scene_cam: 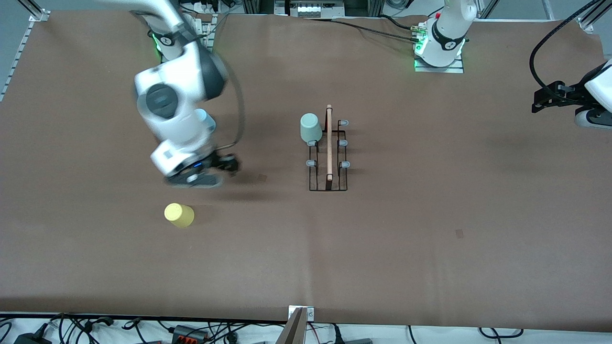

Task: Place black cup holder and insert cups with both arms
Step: 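Move the right gripper down to the yellow cup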

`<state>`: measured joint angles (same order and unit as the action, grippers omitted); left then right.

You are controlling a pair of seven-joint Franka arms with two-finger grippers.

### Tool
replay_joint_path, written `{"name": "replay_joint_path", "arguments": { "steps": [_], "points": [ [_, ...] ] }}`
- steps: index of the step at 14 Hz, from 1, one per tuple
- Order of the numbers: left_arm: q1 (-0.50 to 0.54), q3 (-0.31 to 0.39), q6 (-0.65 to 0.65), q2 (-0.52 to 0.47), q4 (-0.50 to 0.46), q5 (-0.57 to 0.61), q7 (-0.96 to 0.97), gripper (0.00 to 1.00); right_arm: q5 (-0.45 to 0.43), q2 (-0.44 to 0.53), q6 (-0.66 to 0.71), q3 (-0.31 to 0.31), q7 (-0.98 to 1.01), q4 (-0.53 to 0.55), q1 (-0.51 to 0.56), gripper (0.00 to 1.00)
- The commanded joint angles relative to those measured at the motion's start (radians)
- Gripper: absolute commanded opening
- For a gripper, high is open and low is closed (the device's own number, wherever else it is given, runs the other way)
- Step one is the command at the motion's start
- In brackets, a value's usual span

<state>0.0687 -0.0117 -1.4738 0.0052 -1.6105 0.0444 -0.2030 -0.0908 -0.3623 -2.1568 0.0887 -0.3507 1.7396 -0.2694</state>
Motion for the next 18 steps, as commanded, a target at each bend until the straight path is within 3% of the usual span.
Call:
{"name": "replay_joint_path", "arguments": {
  "steps": [1,7,11,14,18],
  "points": [
    [0.005,0.004,0.0,-0.005,-0.002,-0.015,-0.021,1.0,-0.003,-0.041,-0.011,0.017,0.209,-0.003,0.102,1.0],
    [0.017,0.007,0.007,0.005,-0.002,-0.015,-0.016,1.0,-0.003,-0.228,-0.064,0.017,0.372,-0.12,0.205,1.0],
    [0.039,-0.001,0.009,0.006,0.0,-0.015,-0.015,1.0,0.013,-0.265,-0.149,0.017,0.372,-0.117,0.222,1.0],
    [0.039,-0.005,0.009,0.004,0.0,-0.032,-0.015,1.0,0.086,-0.277,-0.152,0.017,0.378,-0.117,0.225,1.0],
    [0.037,-0.005,0.009,0.009,0.021,-0.052,-0.007,1.0,0.079,-0.308,-0.172,0.017,0.383,-0.118,0.222,1.0]
  ]
}}
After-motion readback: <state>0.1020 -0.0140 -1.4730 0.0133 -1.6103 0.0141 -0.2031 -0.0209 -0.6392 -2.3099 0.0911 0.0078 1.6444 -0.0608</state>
